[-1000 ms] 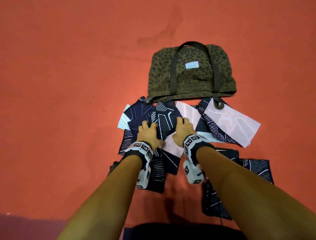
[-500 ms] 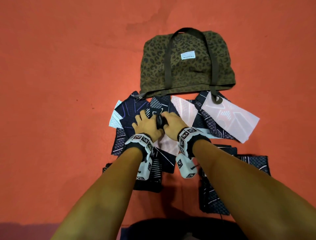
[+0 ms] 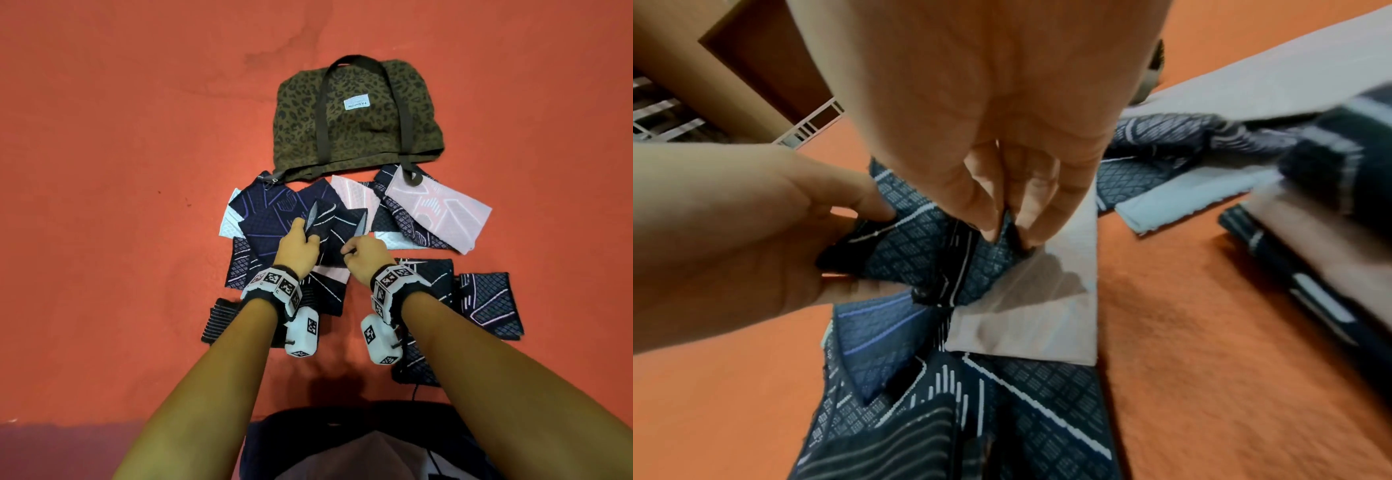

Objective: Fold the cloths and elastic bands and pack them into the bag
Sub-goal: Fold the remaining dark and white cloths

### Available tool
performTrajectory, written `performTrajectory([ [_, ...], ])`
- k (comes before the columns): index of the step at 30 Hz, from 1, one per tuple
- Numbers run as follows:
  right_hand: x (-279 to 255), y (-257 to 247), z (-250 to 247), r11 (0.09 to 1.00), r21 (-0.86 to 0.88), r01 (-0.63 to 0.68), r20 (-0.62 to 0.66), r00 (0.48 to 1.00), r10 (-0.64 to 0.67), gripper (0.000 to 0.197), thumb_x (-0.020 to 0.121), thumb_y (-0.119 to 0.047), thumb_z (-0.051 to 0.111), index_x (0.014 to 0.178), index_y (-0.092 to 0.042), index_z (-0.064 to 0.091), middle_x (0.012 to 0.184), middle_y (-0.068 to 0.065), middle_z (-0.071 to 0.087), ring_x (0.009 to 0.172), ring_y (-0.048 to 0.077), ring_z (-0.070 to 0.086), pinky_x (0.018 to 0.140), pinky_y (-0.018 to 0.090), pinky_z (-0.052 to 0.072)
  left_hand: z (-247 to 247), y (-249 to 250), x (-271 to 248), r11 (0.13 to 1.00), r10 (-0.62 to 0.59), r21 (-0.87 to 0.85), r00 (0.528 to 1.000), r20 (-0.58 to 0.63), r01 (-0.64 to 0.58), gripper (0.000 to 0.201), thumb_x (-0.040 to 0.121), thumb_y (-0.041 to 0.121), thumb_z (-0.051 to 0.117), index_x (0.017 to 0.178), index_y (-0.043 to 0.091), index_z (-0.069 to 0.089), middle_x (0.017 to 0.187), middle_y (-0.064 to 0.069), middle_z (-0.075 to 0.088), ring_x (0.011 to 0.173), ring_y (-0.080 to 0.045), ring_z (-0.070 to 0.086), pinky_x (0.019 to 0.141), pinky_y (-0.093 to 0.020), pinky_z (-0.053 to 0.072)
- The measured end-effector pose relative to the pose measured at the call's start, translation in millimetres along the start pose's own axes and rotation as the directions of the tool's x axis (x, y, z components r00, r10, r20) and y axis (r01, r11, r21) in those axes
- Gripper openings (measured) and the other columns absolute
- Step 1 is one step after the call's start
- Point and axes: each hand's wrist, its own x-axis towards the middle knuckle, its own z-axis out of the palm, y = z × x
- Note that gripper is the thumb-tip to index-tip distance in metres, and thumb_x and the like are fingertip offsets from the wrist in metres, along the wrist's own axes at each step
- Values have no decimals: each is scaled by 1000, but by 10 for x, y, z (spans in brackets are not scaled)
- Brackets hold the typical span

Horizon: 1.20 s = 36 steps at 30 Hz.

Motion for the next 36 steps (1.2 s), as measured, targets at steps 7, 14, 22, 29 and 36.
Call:
performTrajectory([
  [7,-532,339,24,997,27,-74,52,996,72,26,83,-5,54,80,-25,71,97,2,71,96,24,66,90,27,51,322,-166,-440,997,-71,-1,996,58,71,14,95,13,46,109,15,48,94,-9,61,90,-29,57,77,-32,39],
  [14,-865,810,330,990,-16,-142,137,980,143,23,85,-13,53,89,-19,76,103,7,73,97,26,67,88,30,54,800,-519,-789,988,-146,64,981,128,138,21,95,12,47,116,10,50,111,-18,65,106,-34,59,91,-35,43],
  [22,-950,1163,568,983,-140,-117,231,962,148,27,82,-12,51,89,-10,76,98,14,72,93,34,67,85,37,56,1170,-889,-1084,976,-216,-13,971,106,219,34,92,4,45,125,11,52,121,-12,63,113,-27,56,90,-23,35],
  [29,-1151,1267,829,927,-295,-233,193,935,297,22,86,-14,57,103,-2,64,112,22,65,101,38,64,85,36,54,1065,-1195,-1216,977,-212,14,962,170,213,40,92,7,49,131,16,55,127,-11,64,120,-30,56,107,-32,40],
  [36,-1288,971,1044,917,-274,-290,23,951,308,32,87,-19,62,117,-7,59,124,19,53,108,38,60,90,40,50,786,-1488,-1392,986,-142,126,956,257,113,38,94,4,48,132,7,51,128,-16,61,120,-31,56,99,-26,40],
])
